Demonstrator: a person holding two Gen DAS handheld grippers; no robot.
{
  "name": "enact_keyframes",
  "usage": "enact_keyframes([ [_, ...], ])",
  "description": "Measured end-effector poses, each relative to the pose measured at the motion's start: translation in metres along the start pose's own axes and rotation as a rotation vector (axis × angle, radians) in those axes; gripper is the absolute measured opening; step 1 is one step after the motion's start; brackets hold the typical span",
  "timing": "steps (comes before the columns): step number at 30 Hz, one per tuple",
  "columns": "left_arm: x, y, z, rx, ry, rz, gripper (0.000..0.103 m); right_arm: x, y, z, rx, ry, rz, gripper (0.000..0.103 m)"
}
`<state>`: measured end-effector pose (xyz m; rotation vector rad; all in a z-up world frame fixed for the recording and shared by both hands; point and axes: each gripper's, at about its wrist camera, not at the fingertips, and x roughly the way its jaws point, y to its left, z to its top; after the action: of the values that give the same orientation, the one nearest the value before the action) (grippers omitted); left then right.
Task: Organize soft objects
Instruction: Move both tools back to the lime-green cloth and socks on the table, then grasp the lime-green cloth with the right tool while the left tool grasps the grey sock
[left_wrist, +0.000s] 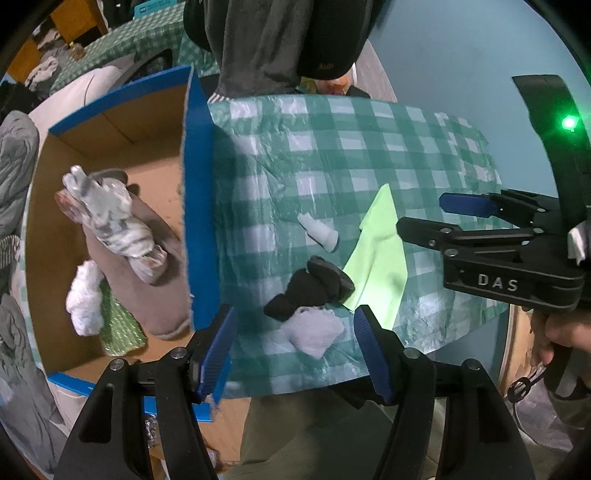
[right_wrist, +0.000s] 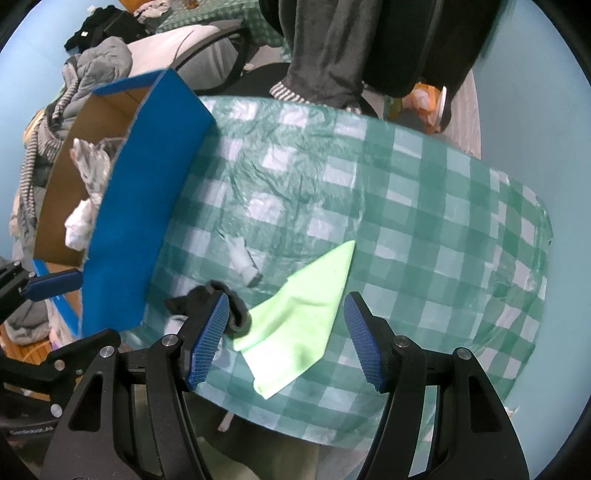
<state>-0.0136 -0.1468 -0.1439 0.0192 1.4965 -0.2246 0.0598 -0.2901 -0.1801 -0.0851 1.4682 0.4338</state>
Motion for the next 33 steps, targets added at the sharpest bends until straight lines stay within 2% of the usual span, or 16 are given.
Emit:
enact_keyframes([
  [12,0.037,-0.009,-0.012,-0.120,0.046,-0.012,0.068,0.043,-0.005,-0.009,-0.062,0.061,0.006,0.065],
  [16,0.046,-0.008,-0.017,-0.168,0.054,-0.013,0.075,0.056,-0.007,-0.011,-0.079,0.081,-0.004,0.065],
  [23,0.058,-0.009,-0.025,-0.234,0.054,-0.016,0.077,0.074,-0.006,-0.015,-0.109,0.114,-0.002,0.065],
  [33,0.083,-0.006,-0.039,-0.335,0.074,-0.016,0.079,0.087,-0.006,-0.026,-0.164,0.117,-0.055,0.065],
])
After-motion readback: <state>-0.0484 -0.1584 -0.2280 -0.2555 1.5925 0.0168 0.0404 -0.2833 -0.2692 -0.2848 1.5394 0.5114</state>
